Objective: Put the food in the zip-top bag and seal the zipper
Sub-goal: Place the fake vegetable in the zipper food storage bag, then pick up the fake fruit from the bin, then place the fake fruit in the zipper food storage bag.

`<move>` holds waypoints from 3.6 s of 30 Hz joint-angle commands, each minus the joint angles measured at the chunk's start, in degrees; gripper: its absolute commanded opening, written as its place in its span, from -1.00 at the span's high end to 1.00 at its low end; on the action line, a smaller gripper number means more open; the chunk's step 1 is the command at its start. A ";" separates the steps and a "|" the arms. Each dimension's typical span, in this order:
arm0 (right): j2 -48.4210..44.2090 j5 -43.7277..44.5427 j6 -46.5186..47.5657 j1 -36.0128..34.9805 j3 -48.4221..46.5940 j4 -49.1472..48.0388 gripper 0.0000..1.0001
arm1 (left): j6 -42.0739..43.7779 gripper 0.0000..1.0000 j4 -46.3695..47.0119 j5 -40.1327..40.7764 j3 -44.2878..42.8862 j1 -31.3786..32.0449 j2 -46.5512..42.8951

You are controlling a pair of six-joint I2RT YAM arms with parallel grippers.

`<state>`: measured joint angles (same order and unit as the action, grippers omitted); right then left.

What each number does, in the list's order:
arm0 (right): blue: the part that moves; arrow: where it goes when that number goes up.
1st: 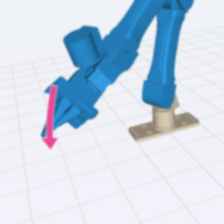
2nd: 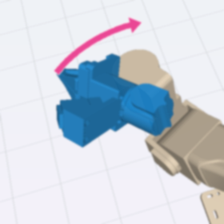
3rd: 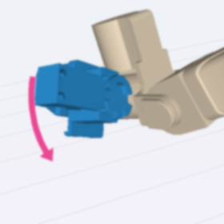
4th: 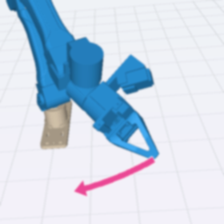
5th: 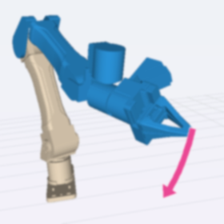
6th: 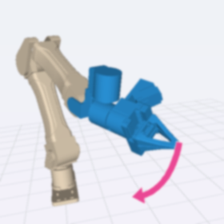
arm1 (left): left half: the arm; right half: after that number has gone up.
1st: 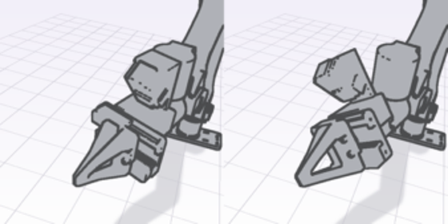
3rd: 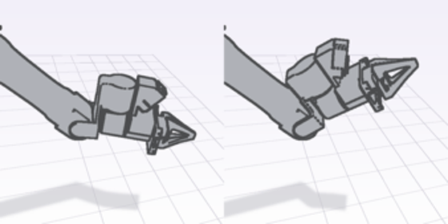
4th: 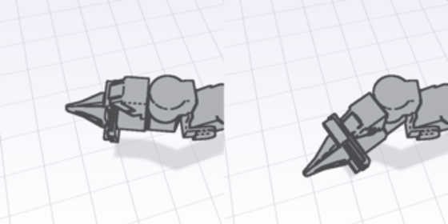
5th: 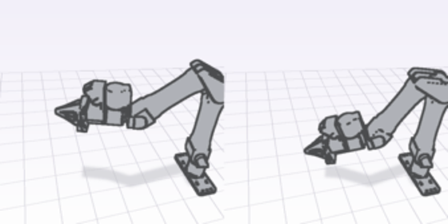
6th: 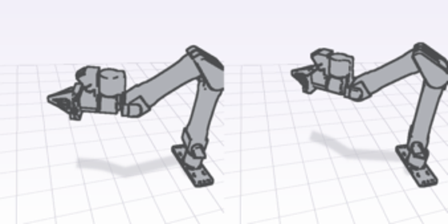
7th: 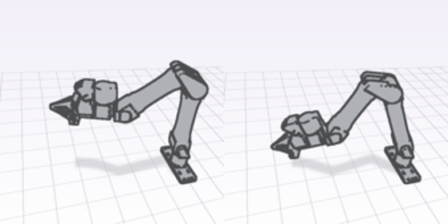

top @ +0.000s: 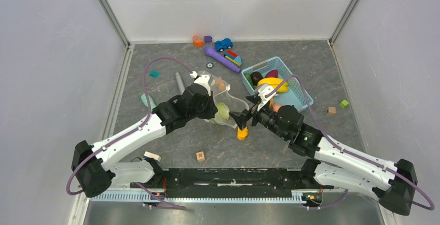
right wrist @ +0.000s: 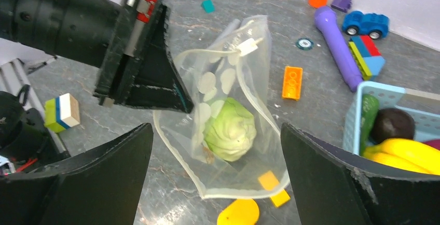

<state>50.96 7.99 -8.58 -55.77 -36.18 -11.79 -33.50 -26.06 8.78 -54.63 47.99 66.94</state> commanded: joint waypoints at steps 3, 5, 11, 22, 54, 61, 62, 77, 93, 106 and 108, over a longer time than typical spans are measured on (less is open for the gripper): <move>-3.94 16.63 -0.79 0.59 -1.96 13.23 -0.96 | -1.56 0.82 0.95 2.52 -1.19 -0.07 -0.48; -3.82 22.54 -2.45 1.62 -3.01 16.91 -0.96 | -1.16 0.81 2.23 2.42 -0.13 -0.06 -1.11; -1.83 24.76 -5.74 8.47 -5.36 23.02 -0.96 | -0.64 0.80 3.23 1.96 1.27 -0.05 -1.75; 10.83 14.71 -5.36 27.62 -10.94 30.63 -0.96 | -0.38 0.80 2.79 2.15 1.86 -0.05 -1.52; 30.63 -1.25 -0.75 38.12 -10.53 33.99 -0.65 | -0.42 0.82 2.60 0.11 1.28 -0.05 0.58; 27.44 -1.11 -1.89 38.10 -10.38 31.94 0.32 | -0.52 0.82 2.47 -0.16 1.28 -0.02 0.26; 26.58 -0.82 -2.17 38.11 -10.56 32.01 0.37 | -0.59 0.82 2.51 -0.23 1.37 -0.02 0.15; 4.06 -12.98 0.45 38.10 -0.56 14.65 0.65 | -0.72 0.82 2.53 -0.22 1.28 -0.08 -0.15; -2.88 -59.88 5.65 34.95 9.08 -5.38 0.71 | -0.79 0.82 2.47 -1.20 0.43 -0.05 1.99; 2.30 -42.23 15.83 14.00 7.16 -2.29 0.70 | -2.59 0.85 -1.14 -4.20 -4.10 -0.01 4.40; 2.86 -37.47 14.87 12.80 7.07 -5.51 0.70 | -3.59 0.87 -3.25 -5.48 -5.78 0.01 4.69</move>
<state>52.93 -40.71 6.76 -41.17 -27.16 -10.79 -34.00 -26.50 5.87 -55.53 47.99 71.16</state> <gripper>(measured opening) 0.714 0.076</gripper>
